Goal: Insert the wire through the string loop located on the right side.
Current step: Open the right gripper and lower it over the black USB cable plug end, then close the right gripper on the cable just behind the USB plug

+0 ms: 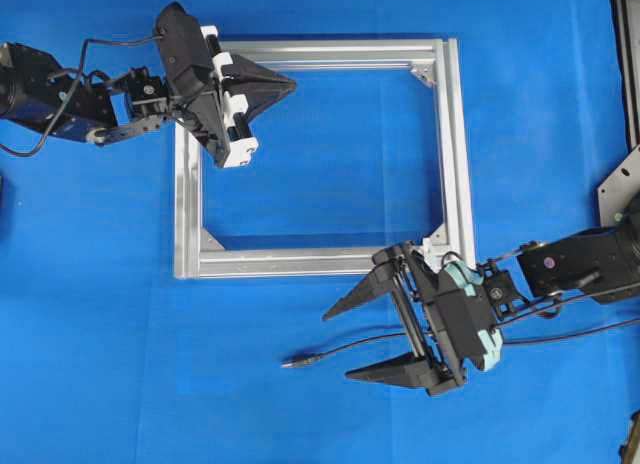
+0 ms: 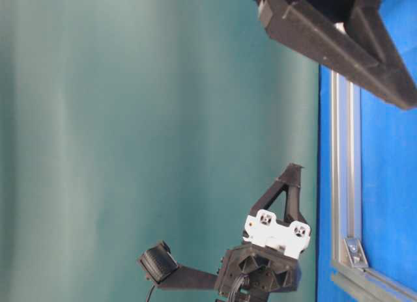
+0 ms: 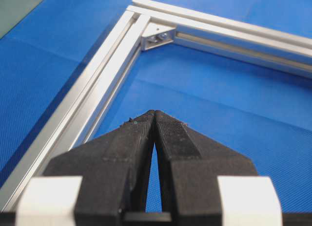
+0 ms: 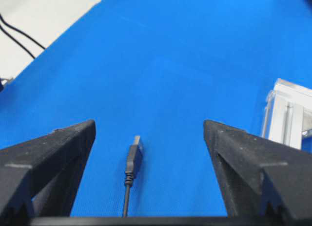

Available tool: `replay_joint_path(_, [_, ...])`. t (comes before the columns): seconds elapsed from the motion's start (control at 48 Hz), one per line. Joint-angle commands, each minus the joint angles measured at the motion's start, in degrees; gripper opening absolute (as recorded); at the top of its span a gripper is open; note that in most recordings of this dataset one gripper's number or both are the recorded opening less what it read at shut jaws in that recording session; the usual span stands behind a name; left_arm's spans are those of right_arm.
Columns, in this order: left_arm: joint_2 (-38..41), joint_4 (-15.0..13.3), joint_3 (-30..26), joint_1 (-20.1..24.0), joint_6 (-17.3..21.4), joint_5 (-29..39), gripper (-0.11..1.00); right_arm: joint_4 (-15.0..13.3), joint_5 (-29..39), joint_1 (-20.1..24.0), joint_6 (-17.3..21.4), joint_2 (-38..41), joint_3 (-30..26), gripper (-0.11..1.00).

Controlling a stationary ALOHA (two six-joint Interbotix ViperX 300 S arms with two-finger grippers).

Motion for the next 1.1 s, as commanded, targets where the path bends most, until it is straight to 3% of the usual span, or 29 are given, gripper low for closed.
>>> replay_joint_path(0.0, [-1.8,0.2,-0.8,-0.1,0.2,-0.4,0.0,1.2,-0.2,0.6,0.1,-0.4,-0.5,0.83])
replay_joint_path(0.521, [-1.8,0.2,-0.7,0.1,0.2,-0.4,0.0,12.1,-1.2,3.6,0.1,10.7,-2.5,0.83])
replay_joint_path(0.833, [-1.9,0.2,-0.4,0.1,0.2,-0.2,0.0,13.3,-1.4,4.1,0.1,12.3,-2.9,0.81])
replay_joint_path(1.083, [-1.9,0.2,-0.4,0.1,0.2,-0.2,0.0,13.4,-0.9,4.1,0.1,12.3,-2.9,0.65])
